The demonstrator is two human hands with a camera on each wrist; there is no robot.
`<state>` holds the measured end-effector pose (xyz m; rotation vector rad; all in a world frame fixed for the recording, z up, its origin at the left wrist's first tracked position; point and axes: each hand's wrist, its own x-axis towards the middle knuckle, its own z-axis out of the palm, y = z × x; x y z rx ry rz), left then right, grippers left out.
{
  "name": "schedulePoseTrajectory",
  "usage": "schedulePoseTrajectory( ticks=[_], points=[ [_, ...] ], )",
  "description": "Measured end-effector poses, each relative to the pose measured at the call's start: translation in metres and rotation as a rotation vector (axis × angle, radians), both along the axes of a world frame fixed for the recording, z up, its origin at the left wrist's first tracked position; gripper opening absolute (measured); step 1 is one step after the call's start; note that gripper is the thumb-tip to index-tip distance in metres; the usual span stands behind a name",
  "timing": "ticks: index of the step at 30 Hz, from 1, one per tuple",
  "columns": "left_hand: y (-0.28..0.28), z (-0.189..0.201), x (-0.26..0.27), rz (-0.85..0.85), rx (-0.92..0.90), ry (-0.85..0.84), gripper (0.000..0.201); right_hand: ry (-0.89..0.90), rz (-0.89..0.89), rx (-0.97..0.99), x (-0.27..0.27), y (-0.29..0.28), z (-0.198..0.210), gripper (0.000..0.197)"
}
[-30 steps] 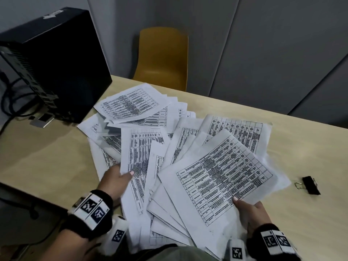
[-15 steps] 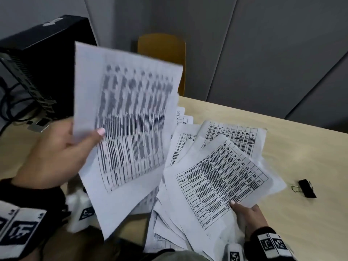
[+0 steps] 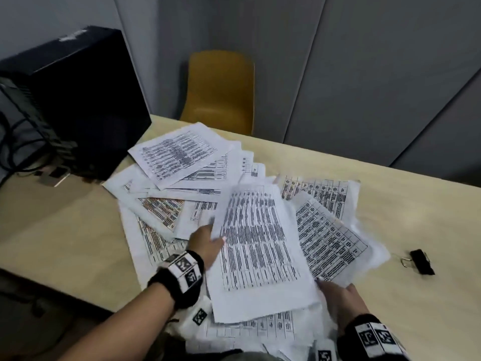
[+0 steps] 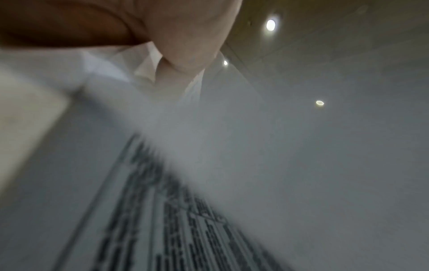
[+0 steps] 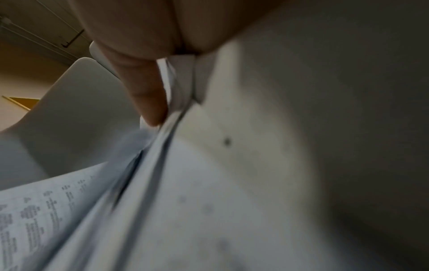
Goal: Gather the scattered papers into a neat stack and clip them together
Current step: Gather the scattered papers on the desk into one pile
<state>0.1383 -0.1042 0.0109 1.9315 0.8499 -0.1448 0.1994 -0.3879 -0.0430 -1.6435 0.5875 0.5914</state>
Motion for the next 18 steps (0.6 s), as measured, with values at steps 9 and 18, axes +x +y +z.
schedulePoseTrajectory(
  ticks=[9, 18],
  points=[
    [-0.004, -0.011, 0.011, -0.216, 0.028, -0.051, 0.036, -0.073, 0.136, -0.106, -0.007, 0.009, 0.003, 0.042],
    [0.097, -0.017, 0.028, 0.131, 0.272, -0.154, 0.032, -0.097, -0.078, -0.004, -0.01, -0.005, 0.026, 0.011]
  ],
)
